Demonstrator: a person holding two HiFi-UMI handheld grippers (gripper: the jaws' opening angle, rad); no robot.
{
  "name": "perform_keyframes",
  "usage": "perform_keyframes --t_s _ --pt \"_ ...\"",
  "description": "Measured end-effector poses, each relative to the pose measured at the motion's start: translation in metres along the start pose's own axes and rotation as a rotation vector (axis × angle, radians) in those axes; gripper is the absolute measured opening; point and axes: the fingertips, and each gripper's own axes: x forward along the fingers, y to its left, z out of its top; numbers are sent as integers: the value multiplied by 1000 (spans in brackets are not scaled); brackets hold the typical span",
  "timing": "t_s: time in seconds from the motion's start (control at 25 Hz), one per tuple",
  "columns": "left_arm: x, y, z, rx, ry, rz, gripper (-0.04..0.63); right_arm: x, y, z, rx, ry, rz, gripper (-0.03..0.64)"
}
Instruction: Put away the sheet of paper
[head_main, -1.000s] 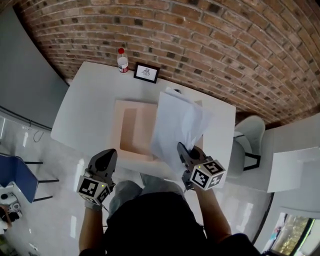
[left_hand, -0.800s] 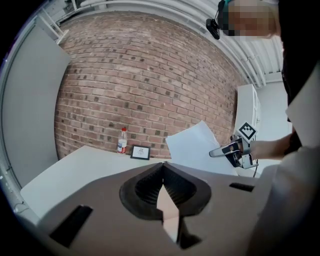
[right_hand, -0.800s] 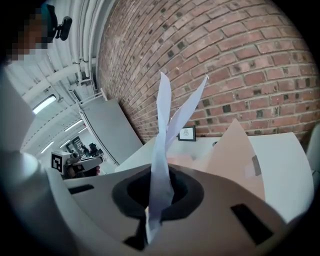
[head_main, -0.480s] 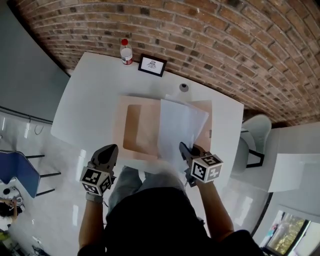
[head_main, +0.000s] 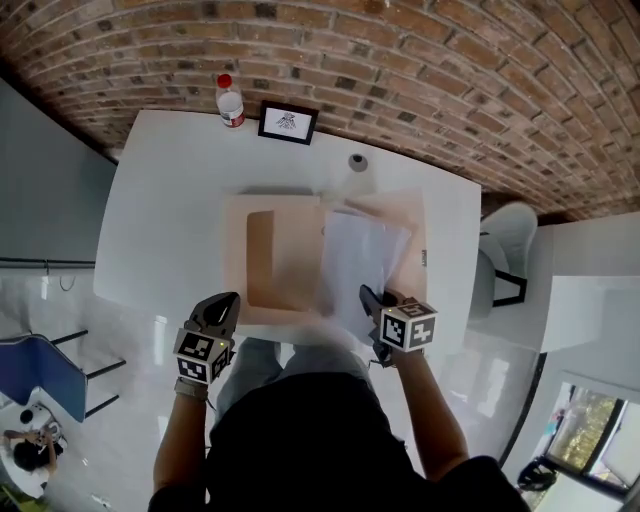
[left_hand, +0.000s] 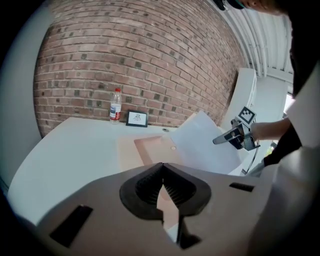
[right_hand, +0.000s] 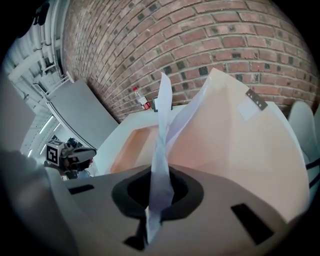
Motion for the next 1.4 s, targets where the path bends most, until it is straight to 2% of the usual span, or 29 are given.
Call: perform_keyframes --t_s 0.08,0.16,0.44,0.76,0.96,1.24,1.4 --pt "8 1 -10 45 43 -18 2 7 -5 -2 4 13 -12 6" --pt "16 3 -18 56 74 -35 3 13 -11 -2 4 28 -25 6" --pt "34 15 -36 6 142 -31 2 30 -29 -1 4 75 -51 7" --pt "41 18 -52 -42 180 -27 2 54 -53 -5 2 139 -68 12" --pt "47 17 -63 -73 194 -26 2 72 -59 -7 51 165 -28 20" --pt "49 18 -66 -54 195 -2 2 91 -66 -1 144 169 24 14" --pt "50 18 -66 -56 190 8 2 102 -55 1 190 179 101 12"
